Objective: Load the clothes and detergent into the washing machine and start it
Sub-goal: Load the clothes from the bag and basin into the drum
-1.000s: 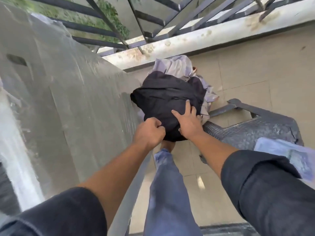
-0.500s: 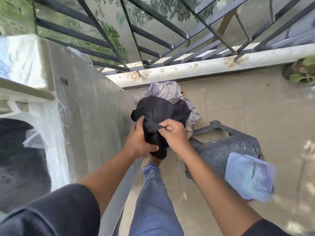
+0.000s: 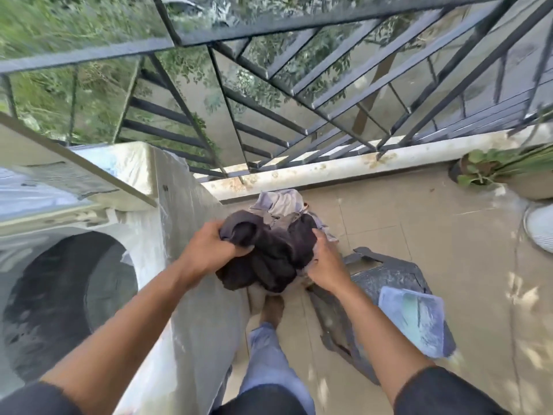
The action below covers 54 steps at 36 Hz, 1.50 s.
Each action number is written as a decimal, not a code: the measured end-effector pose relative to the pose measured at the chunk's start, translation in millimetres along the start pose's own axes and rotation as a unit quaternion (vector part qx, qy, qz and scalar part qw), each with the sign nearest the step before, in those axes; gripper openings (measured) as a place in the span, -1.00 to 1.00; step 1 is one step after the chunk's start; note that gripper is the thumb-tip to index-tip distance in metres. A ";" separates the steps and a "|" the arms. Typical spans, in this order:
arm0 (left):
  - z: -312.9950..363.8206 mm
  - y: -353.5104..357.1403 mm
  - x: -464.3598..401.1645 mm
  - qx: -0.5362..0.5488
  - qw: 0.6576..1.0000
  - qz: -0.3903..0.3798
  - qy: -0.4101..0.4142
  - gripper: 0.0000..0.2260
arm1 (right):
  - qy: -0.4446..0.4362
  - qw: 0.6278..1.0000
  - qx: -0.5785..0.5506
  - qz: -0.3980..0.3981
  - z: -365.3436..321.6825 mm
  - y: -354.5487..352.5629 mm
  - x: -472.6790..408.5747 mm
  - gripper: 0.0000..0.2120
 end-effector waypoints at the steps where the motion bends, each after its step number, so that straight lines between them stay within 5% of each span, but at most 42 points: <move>1: 10.1 -11.5 6.5 0.010 1.000 -0.008 0.006 -0.85 | 0.007 0.999 0.027 -0.024 3.4 1.8 -2.8 -0.07; 5: 49.4 -56.2 37.0 0.079 0.994 -0.054 0.062 -0.68 | 0.003 0.988 0.115 -0.107 5.0 5.5 -4.1 0.26; 8: 65.0 -80.7 50.4 0.142 0.985 -0.043 0.087 -0.66 | -0.053 0.986 0.121 -0.105 -7.5 7.4 -1.2 0.31; 10: 68.9 -93.3 53.4 0.162 0.982 -0.034 0.095 -0.65 | -0.080 0.988 0.100 -0.084 -24.0 6.5 4.0 0.07; 13: 74.5 -103.2 58.8 0.142 0.983 -0.041 0.113 -0.66 | -0.060 0.998 -0.016 -0.030 -45.1 8.4 11.3 -0.85; 18: 59.6 -102.8 64.7 -0.002 0.992 0.006 0.130 -0.74 | 0.029 0.979 -0.202 -0.005 -75.1 -7.7 33.2 -0.67; 24: 29.3 -89.1 76.1 -0.013 0.990 0.035 0.134 -0.64 | 0.003 0.843 -0.537 -0.047 -119.2 -58.2 82.5 -0.65; 28: 16.2 -78.7 91.3 0.039 0.989 -0.031 0.140 -0.02 | -0.076 0.774 -0.622 -0.095 -161.5 -90.7 124.2 -0.66; 32: 22.5 -64.6 102.6 0.113 0.968 -0.026 0.222 0.12 | -0.153 0.792 -0.579 -0.117 -200.0 -99.2 157.9 -0.67; 35: 31.9 -69.9 103.5 0.076 0.965 0.118 0.221 -0.25 | -0.210 0.828 -0.501 -0.136 -216.4 -103.3 173.2 -0.62; 38: 31.8 -81.4 98.8 0.149 0.960 0.126 0.202 -0.60 | -0.238 0.845 -0.460 -0.130 -213.4 -114.2 177.7 -0.54; 41: 35.0 -93.6 102.9 0.220 0.948 0.105 0.204 -0.73 | -0.195 0.859 -0.473 -0.019 -195.6 -114.7 170.6 -0.58; 44: 40.0 -108.7 110.4 0.327 0.929 0.080 0.153 -0.73 | -0.125 0.916 -0.355 0.142 -159.3 -88.4 146.3 -0.49; 47: 47.5 -125.0 118.3 0.388 0.912 0.053 0.123 -0.74 | -0.060 0.985 -0.145 0.077 -117.3 -48.2 128.0 -0.13; 50: 53.9 -140.1 127.6 0.417 0.898 0.006 0.139 -0.71 | -0.009 0.999 0.010 -0.037 -94.0 -1.7 128.7 0.05; 54: 54.6 -150.5 137.1 0.424 0.894 -0.022 0.140 -0.65 | 0.039 0.988 -0.152 0.016 -94.1 48.2 129.2 -0.24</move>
Point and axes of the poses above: each hand's wrist, its own x-axis away from the middle knuckle, its own y-axis out of the palm, z = x × y, the point moved 1 cm from there along -x, towards the middle knuckle, and after that the axes turned 11 degrees about z, right-handed, at the moved point
